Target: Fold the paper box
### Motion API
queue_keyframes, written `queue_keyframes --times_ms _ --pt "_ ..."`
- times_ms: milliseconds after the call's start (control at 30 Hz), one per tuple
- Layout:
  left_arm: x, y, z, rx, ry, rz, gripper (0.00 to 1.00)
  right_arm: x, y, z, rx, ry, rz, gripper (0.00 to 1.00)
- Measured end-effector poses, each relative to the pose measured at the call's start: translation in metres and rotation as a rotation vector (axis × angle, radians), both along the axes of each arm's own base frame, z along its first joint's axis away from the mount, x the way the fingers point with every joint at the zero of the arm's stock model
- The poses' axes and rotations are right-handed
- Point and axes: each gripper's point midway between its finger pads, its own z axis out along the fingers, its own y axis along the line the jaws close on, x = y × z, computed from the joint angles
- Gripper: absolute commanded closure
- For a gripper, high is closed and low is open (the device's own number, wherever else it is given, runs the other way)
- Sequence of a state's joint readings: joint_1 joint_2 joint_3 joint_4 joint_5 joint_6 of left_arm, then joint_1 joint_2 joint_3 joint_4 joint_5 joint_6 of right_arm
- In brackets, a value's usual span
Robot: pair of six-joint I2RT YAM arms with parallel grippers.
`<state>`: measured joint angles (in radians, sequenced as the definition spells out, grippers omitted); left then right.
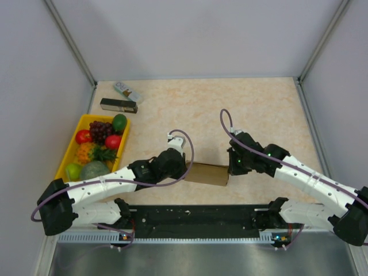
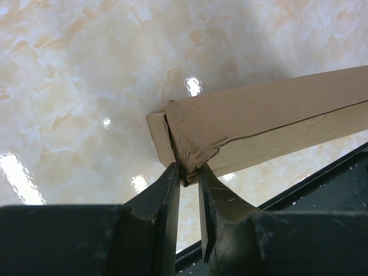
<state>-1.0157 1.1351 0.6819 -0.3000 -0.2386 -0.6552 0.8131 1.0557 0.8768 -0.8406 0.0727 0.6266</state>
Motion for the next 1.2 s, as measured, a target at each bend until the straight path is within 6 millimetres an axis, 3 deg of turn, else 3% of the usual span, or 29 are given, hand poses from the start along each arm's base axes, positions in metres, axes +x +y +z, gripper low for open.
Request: queue_keyframes --times_ms 1200 --pt "-0.0007 -0.0018 0.0002 0.012 -0.015 0.001 0.77 0.0012 -0.0036 -0.0005 0.017 0.008 -0.015 1.0"
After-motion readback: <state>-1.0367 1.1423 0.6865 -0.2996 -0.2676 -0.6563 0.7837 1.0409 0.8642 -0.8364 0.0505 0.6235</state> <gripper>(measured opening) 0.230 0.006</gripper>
